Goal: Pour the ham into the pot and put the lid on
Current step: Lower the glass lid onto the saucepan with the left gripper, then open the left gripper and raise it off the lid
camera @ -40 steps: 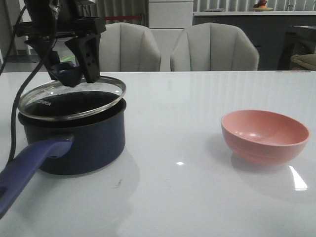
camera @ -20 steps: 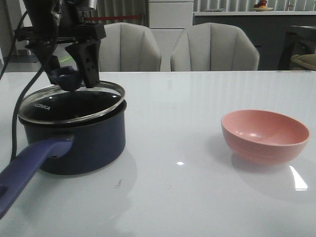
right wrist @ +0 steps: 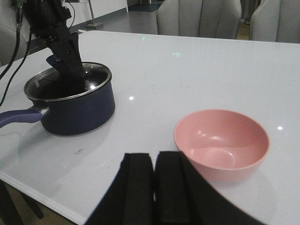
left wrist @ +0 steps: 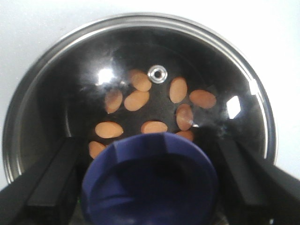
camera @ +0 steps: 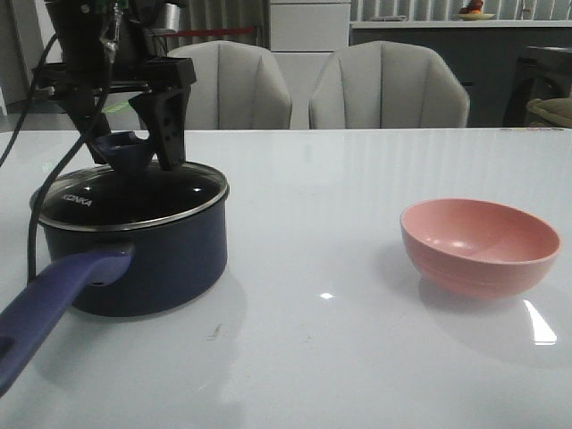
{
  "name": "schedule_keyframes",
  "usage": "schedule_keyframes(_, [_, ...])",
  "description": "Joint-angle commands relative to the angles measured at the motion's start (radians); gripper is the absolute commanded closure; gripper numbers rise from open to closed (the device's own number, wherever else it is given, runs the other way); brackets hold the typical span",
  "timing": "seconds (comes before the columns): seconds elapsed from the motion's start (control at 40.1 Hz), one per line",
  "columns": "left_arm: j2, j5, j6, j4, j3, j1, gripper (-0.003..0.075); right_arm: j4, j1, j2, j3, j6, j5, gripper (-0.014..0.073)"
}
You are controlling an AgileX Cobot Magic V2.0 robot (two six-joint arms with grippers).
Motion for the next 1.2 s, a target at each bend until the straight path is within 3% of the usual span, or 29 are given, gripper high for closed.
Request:
schedule_keyframes(0.0, [-0.044,0.033,-0.012,-0.019,-0.026,0.004,0.0069,0.002,0.000,0.009,-0.026,-0.008,-0.079,0.0447])
schedule_keyframes(0.325, [-0.061,0.033,-0.012,-0.004,-0.100,0.004,0.0062,0.002,0.000,0.009,-0.026,-0.008,-0.079,0.0447])
schedule_keyframes(0.649, [-0.222,0.026,-0.012,-0.004,-0.060,0.036,0.0062,0.002,0.000,0.009,-0.026,-0.008,-0.079,0.0447])
schedule_keyframes(1.173, [-0.767,-0.151,0.015,0.015,0.352,0.072,0.0062,0.002,0.000,0.009,-0.026,-0.008,-0.079,0.0447])
